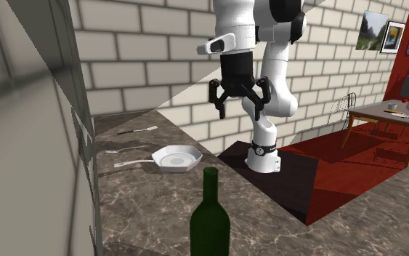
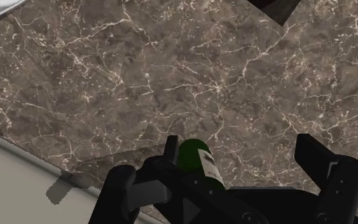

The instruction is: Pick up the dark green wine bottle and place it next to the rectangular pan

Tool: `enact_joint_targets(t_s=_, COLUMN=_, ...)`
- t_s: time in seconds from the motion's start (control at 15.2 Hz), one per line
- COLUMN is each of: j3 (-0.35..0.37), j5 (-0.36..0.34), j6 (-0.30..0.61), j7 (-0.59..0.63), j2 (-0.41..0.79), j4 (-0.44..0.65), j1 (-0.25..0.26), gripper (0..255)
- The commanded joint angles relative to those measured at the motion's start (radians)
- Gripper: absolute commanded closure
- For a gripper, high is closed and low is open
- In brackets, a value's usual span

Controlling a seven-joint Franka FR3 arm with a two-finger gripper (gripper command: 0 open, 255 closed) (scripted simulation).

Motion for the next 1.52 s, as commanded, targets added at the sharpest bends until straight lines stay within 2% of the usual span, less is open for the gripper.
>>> enact_joint_targets(t_s=0.0, j3=0.005, j5=-0.007, j6=0.010, j7=0.006, j2=0.077, j4=0.070, j1=0.001, gripper=0)
enact_joint_targets(t_s=0.46, j3=0.014, j5=-0.040, j6=-0.011, j7=0.029, j2=0.366, j4=0.385, j1=0.011, gripper=0)
enact_joint_targets(t_s=0.79, j3=0.015, j5=-0.066, j6=-0.082, j7=0.044, j2=0.603, j4=0.697, j1=0.026, gripper=0)
enact_joint_targets(t_s=1.32, j3=0.015, j5=-0.065, j6=0.028, j7=0.042, j2=0.589, j4=0.573, j1=0.027, gripper=0)
enact_joint_targets(t_s=1.45, j3=0.015, j5=-0.065, j6=0.028, j7=0.042, j2=0.589, j4=0.573, j1=0.027, gripper=0)
